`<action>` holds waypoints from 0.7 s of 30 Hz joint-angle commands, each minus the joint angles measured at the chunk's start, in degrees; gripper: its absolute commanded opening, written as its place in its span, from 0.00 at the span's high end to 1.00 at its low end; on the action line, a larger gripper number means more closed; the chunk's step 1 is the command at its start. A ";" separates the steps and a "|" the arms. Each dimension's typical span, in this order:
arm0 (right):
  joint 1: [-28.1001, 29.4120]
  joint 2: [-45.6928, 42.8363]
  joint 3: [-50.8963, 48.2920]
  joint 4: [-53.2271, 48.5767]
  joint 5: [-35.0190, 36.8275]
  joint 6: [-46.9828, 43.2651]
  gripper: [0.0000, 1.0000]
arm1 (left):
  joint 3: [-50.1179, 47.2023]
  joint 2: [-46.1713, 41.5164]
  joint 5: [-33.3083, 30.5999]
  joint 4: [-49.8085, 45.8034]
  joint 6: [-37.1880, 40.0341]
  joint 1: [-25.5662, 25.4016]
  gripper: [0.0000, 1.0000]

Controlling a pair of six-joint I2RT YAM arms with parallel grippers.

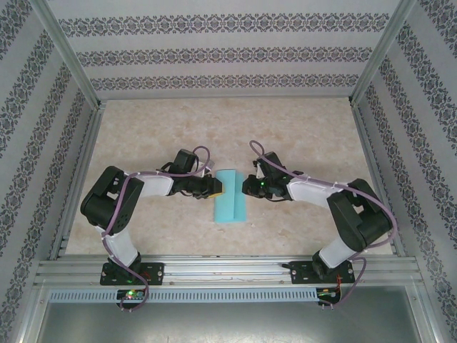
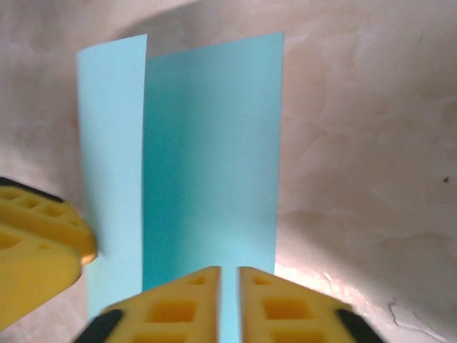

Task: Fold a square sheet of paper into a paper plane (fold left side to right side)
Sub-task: First fold in half a square sheet of paper at the center of the table.

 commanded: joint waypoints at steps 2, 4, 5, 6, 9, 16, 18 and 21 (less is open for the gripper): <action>-2.06 -4.05 -4.12 4.82 -4.94 0.09 0.71 | 1.02 0.53 -0.16 1.32 -0.01 -0.54 0.80; -2.40 -4.52 -5.48 8.39 -8.59 1.22 0.63 | 0.96 0.50 -0.22 1.34 -0.07 -0.58 0.80; -2.32 -4.33 -5.85 10.42 -10.59 1.83 0.60 | 0.95 0.49 -0.08 1.36 -0.03 -0.61 0.80; -2.21 -3.94 -6.12 12.02 -11.73 2.58 0.57 | 0.98 0.45 -0.15 1.45 -0.15 -0.61 0.81; -1.20 -1.38 -6.29 16.95 -14.49 4.67 0.53 | 0.81 0.46 -0.02 1.86 -0.42 -0.58 0.81; 1.00 5.44 -4.79 23.70 -15.07 7.70 0.53 | 0.74 0.56 0.17 2.41 -0.77 -0.75 0.81; 1.35 6.91 -4.27 24.63 -15.25 8.23 0.53 | 0.66 0.64 0.21 2.41 -0.79 -0.71 0.81; 1.94 8.31 -3.91 26.79 -16.19 9.18 0.60 | 0.79 0.63 0.12 2.10 -0.70 -0.69 0.81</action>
